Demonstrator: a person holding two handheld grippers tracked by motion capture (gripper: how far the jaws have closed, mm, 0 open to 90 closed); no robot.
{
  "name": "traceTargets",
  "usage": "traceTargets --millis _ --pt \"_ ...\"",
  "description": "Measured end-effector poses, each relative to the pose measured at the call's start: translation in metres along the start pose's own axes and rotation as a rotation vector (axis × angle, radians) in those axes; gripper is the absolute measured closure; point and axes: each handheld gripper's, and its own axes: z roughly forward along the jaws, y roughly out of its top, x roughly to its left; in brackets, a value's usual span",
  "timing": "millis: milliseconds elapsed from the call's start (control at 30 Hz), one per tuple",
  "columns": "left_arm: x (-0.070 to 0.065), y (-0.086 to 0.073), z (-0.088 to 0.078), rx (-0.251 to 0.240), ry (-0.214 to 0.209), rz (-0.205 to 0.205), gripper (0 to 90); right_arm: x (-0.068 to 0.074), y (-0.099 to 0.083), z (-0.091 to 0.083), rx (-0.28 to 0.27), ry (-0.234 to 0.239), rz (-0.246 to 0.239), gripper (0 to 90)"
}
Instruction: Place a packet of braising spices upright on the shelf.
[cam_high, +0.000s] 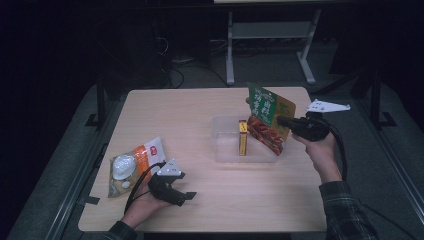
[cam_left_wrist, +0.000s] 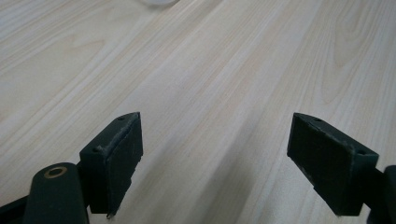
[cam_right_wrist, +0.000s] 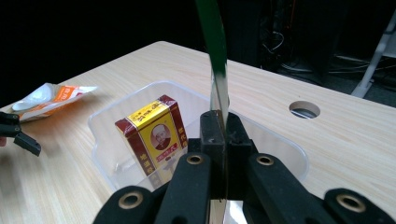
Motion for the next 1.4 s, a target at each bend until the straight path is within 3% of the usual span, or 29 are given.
traceTargets --millis 500,667,900,967,1067,1100,1133,1167,1200,1400 --pt "-0.001 0.0 0.001 0.012 -0.007 -0.005 17.5 -0.002 -0.008 0.005 0.043 0.016 0.006 89.7" --pt "-0.002 -0.001 0.002 0.013 -0.008 -0.003 17.4 -0.008 -0.016 0.003 0.053 0.025 0.036 89.6" --pt "-0.004 0.0 0.002 0.031 -0.014 0.006 17.2 -0.008 -0.018 0.002 0.059 0.015 0.035 88.5" --pt "-0.004 0.0 0.002 0.031 -0.014 0.006 17.2 -0.008 -0.018 0.002 0.061 0.01 0.031 83.7" --pt "-0.004 0.0 0.003 0.028 -0.015 0.013 17.1 -0.009 -0.024 0.005 0.078 -0.009 0.035 65.1" --pt "-0.004 0.0 0.003 0.028 -0.015 0.013 17.1 -0.009 -0.024 0.005 0.078 -0.009 0.035 65.1" --pt "-0.004 0.001 0.003 0.03 -0.014 0.016 17.1 -0.01 -0.025 0.005 0.079 -0.021 0.042 51.3" --pt "-0.004 0.001 0.003 0.031 -0.015 0.02 17.1 -0.01 -0.025 0.005 0.079 -0.021 0.042 51.3" --pt "-0.004 0.001 0.002 0.033 -0.015 0.025 17.1 -0.009 -0.025 0.003 0.072 -0.027 0.045 41.2" --pt "-0.006 0.001 0.002 0.034 -0.014 0.026 17.0 -0.002 -0.03 -0.006 0.095 -0.036 0.027 25.8"
